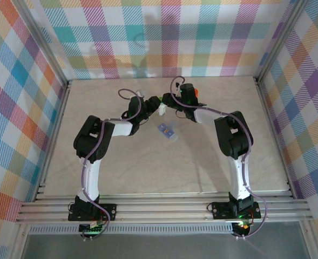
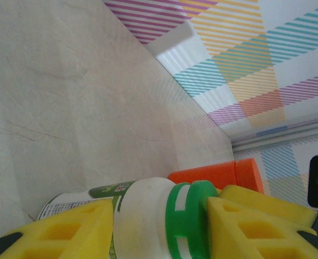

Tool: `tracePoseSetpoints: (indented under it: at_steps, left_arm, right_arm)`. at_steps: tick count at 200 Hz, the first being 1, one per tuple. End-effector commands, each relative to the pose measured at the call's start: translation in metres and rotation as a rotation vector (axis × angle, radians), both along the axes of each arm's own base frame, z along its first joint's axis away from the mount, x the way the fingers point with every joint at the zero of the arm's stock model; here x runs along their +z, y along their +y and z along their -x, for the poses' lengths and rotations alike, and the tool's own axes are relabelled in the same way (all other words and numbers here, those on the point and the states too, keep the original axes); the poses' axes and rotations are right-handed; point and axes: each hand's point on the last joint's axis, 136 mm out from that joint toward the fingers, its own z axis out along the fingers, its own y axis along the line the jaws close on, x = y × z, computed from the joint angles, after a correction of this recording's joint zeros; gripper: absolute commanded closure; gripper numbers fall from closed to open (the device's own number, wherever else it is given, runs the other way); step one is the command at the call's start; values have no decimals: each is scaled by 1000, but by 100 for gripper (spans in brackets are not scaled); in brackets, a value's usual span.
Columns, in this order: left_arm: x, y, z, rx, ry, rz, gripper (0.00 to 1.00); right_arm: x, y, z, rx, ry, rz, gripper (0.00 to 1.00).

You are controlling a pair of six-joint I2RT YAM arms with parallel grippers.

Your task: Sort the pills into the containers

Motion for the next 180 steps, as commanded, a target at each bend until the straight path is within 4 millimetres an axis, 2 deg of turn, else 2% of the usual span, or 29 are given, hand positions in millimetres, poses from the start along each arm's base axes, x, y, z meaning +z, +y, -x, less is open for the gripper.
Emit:
tracePoseSetpoints:
  at_steps: [1, 20, 36, 55, 81, 92, 117, 135, 148, 156, 180]
  left_arm:
    - [-149, 22, 74, -56, 471, -264, 54]
    - [-144, 20, 70, -64, 465, -270, 54]
    - [-143, 18, 67, -68, 471, -272, 54]
    - [-143, 19, 64, -66, 472, -270, 54]
    - [-143, 18, 61, -67, 475, -271, 54]
    - [-145, 18, 61, -64, 480, -273, 54]
    - [-156, 22, 63, -52, 504, -275, 56]
    - [-169, 22, 69, -55, 526, -261, 59]
    - [-176, 21, 72, -61, 537, -254, 66]
    - [-175, 19, 70, -66, 528, -243, 69]
    - [-172, 21, 70, -70, 527, -271, 70]
  right_arm:
    - [-78, -6, 60, 170, 334, 49, 66]
    - [-48, -4, 50, 195, 288, 5, 64]
    - [-30, -1, 46, 213, 258, -4, 64]
    - [-23, -1, 45, 223, 253, 16, 64]
    - [-40, -8, 45, 197, 294, 65, 67]
    - [-52, -11, 48, 178, 329, 82, 68]
    - [-94, -25, 62, 110, 453, 122, 75]
    - [-113, -28, 69, 87, 501, 118, 77]
    - [-120, -29, 71, 83, 529, 123, 78]
    - [-122, -29, 71, 81, 538, 124, 78]
    - [-121, -30, 70, 67, 544, 123, 78]
